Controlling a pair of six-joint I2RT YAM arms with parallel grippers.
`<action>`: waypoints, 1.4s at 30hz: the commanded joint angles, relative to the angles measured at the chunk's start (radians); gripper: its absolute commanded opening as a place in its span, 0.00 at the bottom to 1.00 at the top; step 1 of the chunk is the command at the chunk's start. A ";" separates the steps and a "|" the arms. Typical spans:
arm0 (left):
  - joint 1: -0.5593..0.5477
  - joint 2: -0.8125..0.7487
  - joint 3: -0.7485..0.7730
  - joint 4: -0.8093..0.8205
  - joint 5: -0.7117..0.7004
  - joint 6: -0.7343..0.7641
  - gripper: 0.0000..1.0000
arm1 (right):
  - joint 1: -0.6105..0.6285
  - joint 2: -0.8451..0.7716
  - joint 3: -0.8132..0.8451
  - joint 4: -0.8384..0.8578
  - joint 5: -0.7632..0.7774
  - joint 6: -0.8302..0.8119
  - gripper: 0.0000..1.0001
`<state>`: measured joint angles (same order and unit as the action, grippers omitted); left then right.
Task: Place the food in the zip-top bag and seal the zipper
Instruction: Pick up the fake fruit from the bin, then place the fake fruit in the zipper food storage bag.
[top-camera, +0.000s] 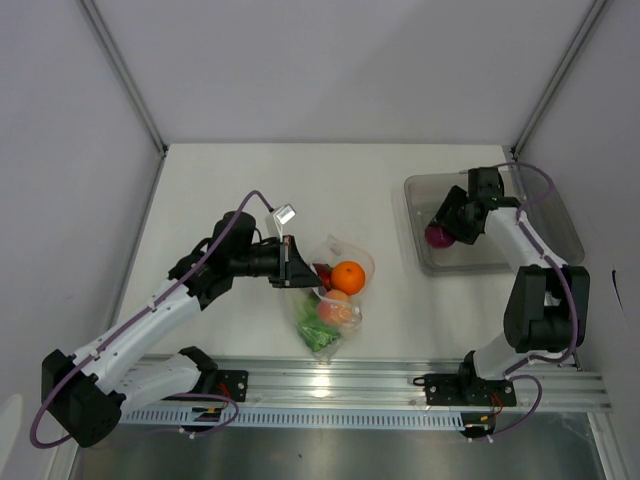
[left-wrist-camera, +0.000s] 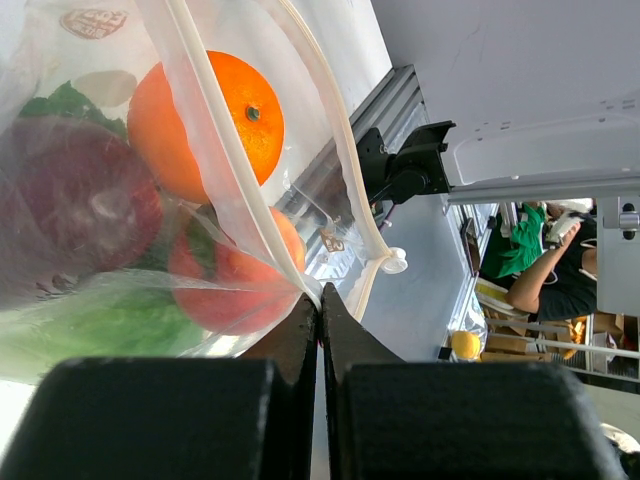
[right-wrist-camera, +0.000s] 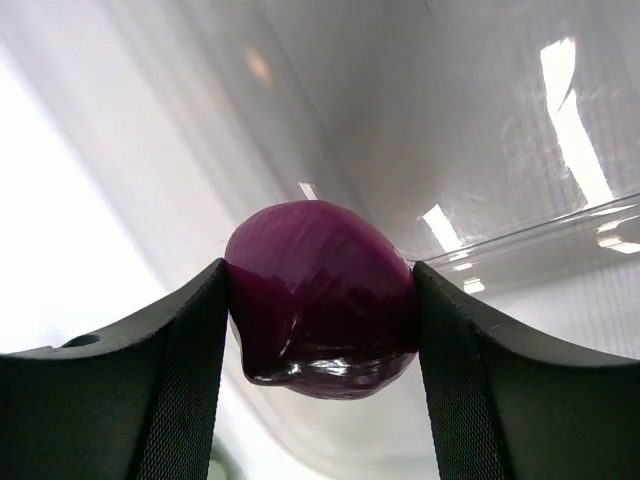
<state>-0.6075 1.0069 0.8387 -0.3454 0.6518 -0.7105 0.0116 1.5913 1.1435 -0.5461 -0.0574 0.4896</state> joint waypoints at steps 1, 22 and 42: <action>0.005 -0.022 -0.001 0.026 0.020 -0.015 0.01 | 0.004 -0.111 0.087 -0.049 -0.002 -0.031 0.45; 0.005 -0.025 0.014 0.022 0.017 -0.020 0.01 | 0.657 -0.370 0.188 -0.058 0.054 -0.017 0.49; 0.005 -0.030 0.019 0.003 0.014 -0.009 0.01 | 0.926 -0.192 0.231 -0.075 0.198 0.024 0.99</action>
<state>-0.6075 0.9947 0.8379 -0.3546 0.6510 -0.7166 0.9344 1.4132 1.3182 -0.6212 0.0853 0.5053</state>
